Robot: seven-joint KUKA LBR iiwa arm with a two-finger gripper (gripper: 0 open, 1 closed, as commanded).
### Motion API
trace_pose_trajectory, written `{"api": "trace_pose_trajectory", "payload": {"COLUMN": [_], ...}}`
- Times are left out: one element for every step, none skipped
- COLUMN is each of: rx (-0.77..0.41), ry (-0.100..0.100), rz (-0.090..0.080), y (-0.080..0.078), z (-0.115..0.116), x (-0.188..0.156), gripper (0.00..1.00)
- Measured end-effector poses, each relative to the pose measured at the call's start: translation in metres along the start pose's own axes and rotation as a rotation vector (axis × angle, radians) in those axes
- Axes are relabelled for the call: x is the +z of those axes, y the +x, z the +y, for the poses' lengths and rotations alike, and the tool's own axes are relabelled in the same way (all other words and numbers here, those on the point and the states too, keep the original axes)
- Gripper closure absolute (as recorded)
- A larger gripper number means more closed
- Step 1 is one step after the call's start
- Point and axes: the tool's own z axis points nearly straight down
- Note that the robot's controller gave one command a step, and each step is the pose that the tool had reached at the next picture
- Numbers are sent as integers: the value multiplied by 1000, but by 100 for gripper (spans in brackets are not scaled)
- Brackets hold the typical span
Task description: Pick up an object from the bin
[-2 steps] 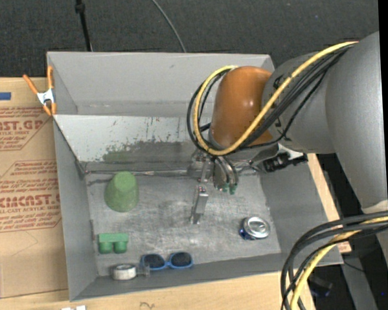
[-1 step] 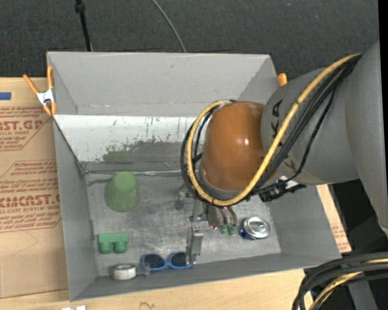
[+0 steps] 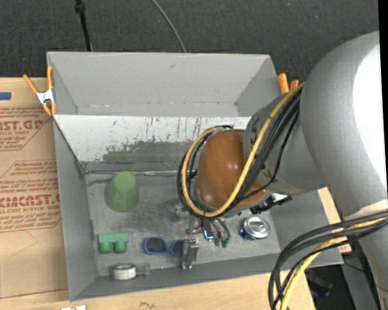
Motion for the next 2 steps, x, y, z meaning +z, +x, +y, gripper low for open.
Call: {"api": "trace_pose_trajectory", "payload": {"rx": [-2, -356], "ry": [1, 1], "rz": [8, 6], "y": [2, -8], "z": [0, -60], "x": [-1, -148], "gripper": [100, 100]}}
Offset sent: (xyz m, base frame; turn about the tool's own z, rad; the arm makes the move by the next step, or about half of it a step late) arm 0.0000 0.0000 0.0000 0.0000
